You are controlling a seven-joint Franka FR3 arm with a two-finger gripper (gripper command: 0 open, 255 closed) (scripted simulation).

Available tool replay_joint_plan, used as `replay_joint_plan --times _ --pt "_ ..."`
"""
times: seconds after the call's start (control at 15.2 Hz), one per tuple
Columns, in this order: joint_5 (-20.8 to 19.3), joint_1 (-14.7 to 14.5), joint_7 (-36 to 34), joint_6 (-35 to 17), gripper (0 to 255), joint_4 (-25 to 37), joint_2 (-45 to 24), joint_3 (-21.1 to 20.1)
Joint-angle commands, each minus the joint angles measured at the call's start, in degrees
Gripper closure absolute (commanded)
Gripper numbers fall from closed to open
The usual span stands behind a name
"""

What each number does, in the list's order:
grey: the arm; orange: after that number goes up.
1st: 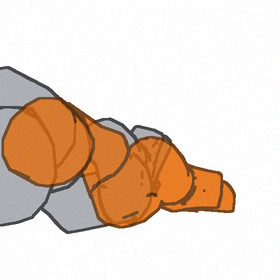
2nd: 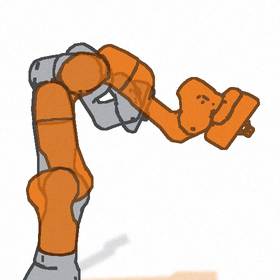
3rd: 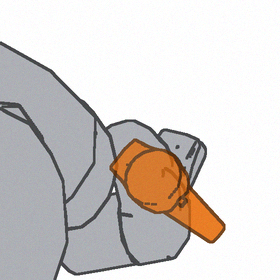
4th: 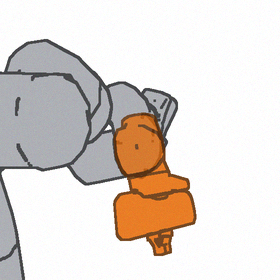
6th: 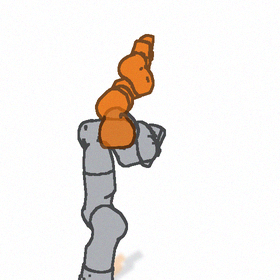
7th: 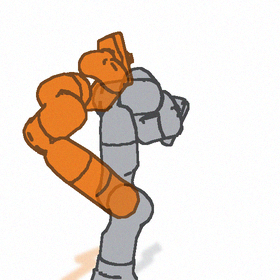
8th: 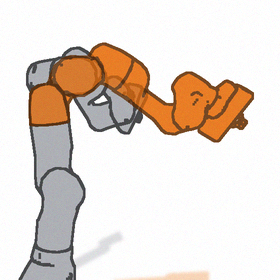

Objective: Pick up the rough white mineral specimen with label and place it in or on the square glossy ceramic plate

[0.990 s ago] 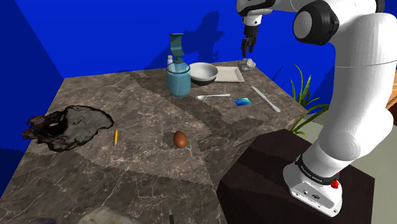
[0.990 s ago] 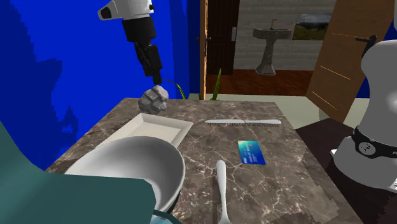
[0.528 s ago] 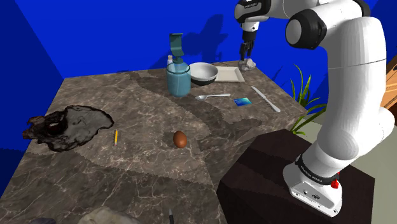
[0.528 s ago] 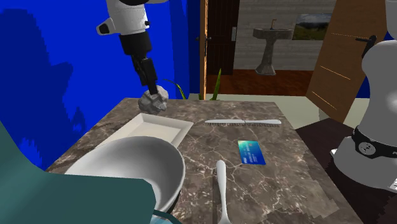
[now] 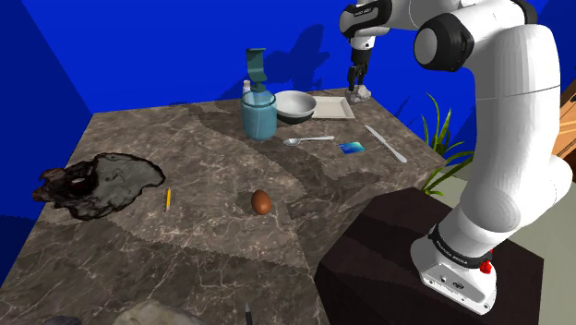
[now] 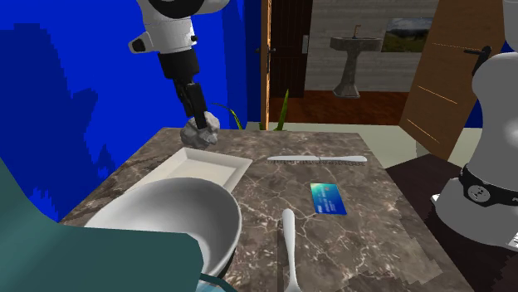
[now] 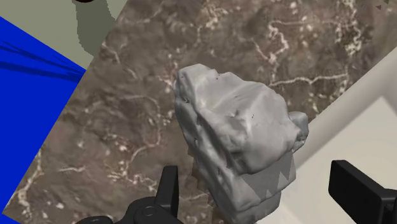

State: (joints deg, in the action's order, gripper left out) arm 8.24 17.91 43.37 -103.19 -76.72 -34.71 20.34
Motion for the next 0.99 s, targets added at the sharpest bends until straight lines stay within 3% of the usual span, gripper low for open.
replay_joint_plan --times 0.0,0.07,0.13,0.92 --pt "0.00 0.00 0.00 0.00 0 0.00 0.00 0.00" --pt "0.00 0.00 0.00 0.00 0 0.00 0.00 0.00" --pt "0.00 0.00 0.00 0.00 255 0.00 0.00 0.00" --pt "-0.17 0.09 -0.05 2.02 255 1.60 0.46 0.12"
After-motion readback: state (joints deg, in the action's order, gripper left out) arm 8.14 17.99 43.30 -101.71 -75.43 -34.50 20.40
